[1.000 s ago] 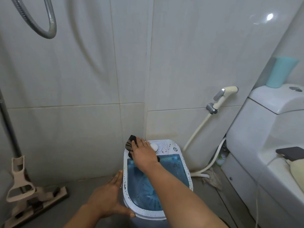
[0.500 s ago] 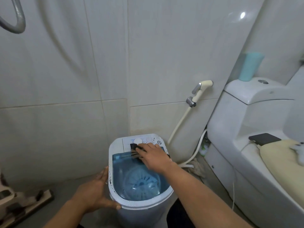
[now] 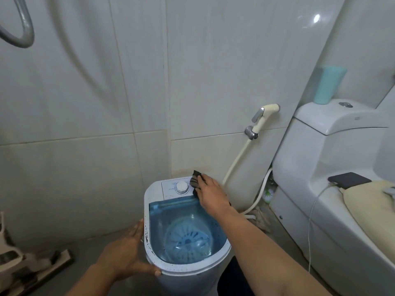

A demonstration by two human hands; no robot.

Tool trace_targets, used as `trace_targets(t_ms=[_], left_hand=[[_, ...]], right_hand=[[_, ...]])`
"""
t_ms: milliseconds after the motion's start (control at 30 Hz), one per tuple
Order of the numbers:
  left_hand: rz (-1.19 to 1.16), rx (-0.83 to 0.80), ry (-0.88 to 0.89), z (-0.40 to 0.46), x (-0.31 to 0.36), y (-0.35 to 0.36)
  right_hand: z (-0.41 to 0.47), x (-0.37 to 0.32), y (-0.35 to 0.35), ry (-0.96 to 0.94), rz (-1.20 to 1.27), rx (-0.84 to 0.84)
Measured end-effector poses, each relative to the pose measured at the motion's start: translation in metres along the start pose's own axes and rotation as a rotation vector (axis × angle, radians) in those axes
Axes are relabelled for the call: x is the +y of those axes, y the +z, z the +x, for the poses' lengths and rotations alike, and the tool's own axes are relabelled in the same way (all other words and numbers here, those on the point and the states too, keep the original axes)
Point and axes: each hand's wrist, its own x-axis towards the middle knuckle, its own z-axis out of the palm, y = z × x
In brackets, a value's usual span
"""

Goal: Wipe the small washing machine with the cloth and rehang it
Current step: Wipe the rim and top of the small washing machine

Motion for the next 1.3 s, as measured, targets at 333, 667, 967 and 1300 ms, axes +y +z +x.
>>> trace_targets(t_ms=[333,667,967,1300], left_hand=[[-0.017,0.001,0.022,0.004,-0.003,0.0],[-0.061,-0.001,0.039,0.004,-0.001,-0.001],[-0.035,0.0,0.03,0.004,-0.004,0.001],[-0.144,0.043,0.036,0.001,-0.008,0.01]], right_hand=[[0.017,-0.022,0.013,0.078,-0.014,0.018],[-0.006,-0.011,0.014,-0.032,0.007,0.053],[0.041,0.012,-0.001,0.159,0.113,-0.003],[0.017,0.032,0.0,0.183,0.379,0.103]])
